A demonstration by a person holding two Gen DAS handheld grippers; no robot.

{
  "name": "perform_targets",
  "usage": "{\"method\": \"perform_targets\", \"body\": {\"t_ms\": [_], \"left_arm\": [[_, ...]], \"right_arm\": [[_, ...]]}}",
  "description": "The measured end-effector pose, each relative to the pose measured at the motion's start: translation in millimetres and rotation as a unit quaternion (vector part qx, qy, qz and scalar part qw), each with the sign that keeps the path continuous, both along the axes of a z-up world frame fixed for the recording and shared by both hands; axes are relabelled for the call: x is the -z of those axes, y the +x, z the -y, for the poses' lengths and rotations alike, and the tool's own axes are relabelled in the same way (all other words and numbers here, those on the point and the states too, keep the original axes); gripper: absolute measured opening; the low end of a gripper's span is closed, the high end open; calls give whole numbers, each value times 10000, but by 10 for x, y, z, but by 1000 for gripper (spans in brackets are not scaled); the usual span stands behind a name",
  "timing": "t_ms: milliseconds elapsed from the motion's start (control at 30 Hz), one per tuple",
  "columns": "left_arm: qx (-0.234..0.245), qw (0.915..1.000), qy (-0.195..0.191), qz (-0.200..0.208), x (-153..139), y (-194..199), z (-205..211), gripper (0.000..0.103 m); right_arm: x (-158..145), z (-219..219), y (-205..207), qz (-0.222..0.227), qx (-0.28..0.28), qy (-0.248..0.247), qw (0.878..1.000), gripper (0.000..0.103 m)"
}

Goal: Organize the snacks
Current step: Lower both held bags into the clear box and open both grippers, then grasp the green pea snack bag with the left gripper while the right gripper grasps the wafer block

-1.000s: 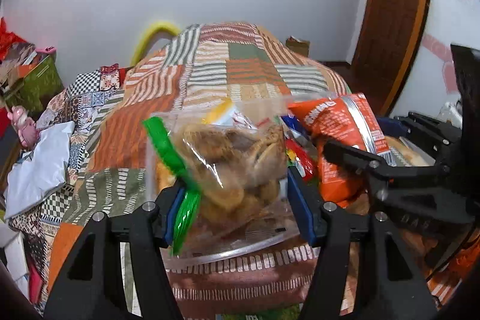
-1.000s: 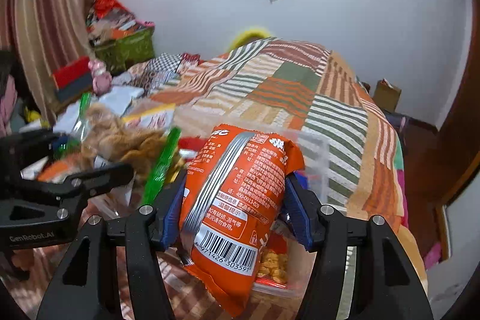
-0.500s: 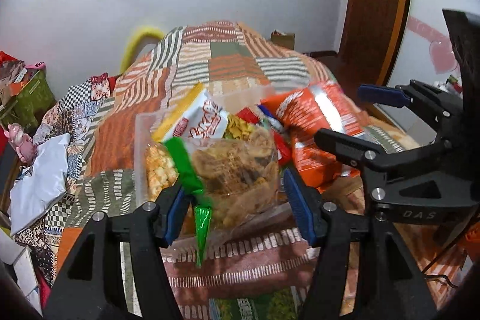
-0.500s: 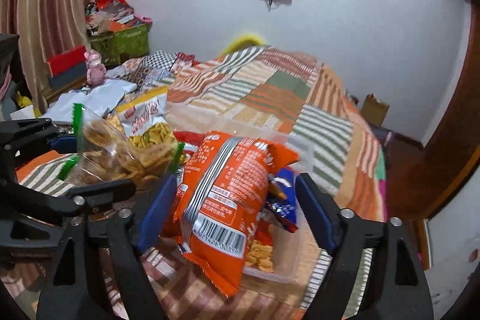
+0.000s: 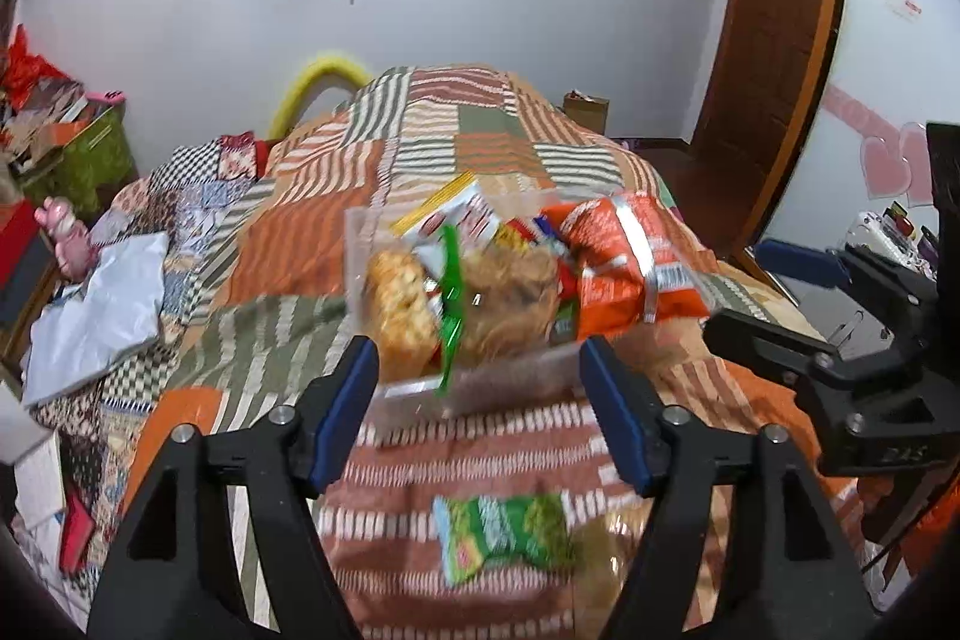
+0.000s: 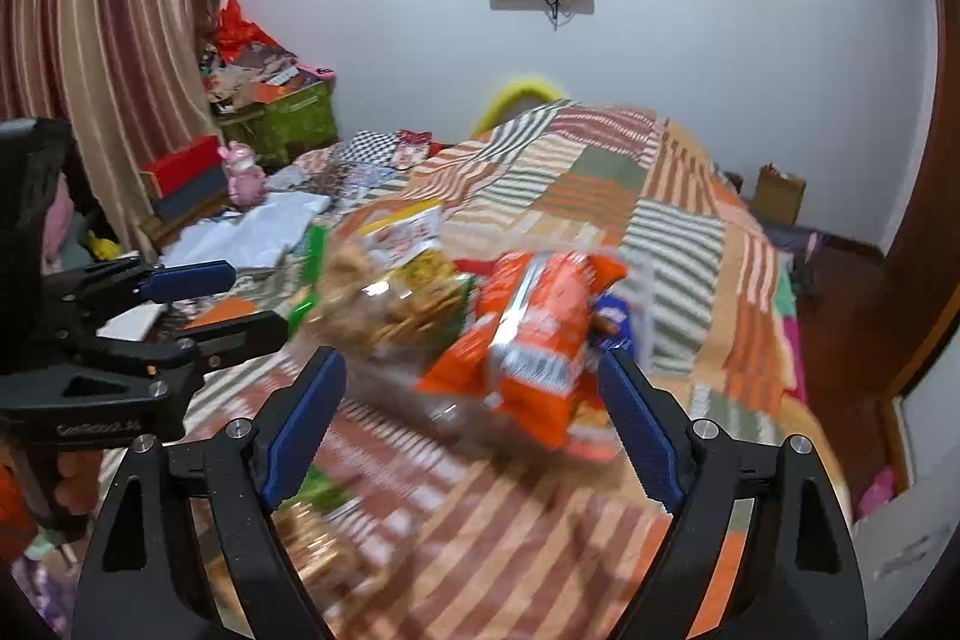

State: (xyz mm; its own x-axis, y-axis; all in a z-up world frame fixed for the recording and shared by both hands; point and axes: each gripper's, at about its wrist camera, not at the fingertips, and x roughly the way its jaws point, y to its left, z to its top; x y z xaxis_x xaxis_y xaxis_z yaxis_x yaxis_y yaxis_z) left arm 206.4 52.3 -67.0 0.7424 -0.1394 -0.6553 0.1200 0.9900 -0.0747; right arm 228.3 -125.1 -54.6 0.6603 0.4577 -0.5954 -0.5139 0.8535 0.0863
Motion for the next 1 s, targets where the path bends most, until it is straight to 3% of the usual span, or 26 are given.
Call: {"method": "perform_targets", "body": {"t_ms": [100, 300, 567, 733, 867, 1000], "left_arm": [[-109, 9999, -14, -122, 76, -144, -102, 76], [-285, 9985, -67, -467, 325, -387, -285, 77], [-334, 9965, -106, -765, 609, -586, -348, 77], [-232, 9959, -191, -857, 701, -582, -277, 77], [-99, 9950, -278, -952, 762, -524, -184, 77], [30, 9933, -318, -1115, 861, -409, -42, 77]], "right_arm": [[128, -98, -109, -235, -88, 52, 9997, 84], [496, -357, -248, -903, -306, 17, 9954, 84], [773, -542, -318, -1214, -439, -319, 9911, 83], [786, -358, -357, -1479, -498, -3, 9878, 73], [766, -179, -429, -1638, -542, 217, 9848, 58], [800, 4, -463, -1833, -533, 363, 9809, 53]]}}
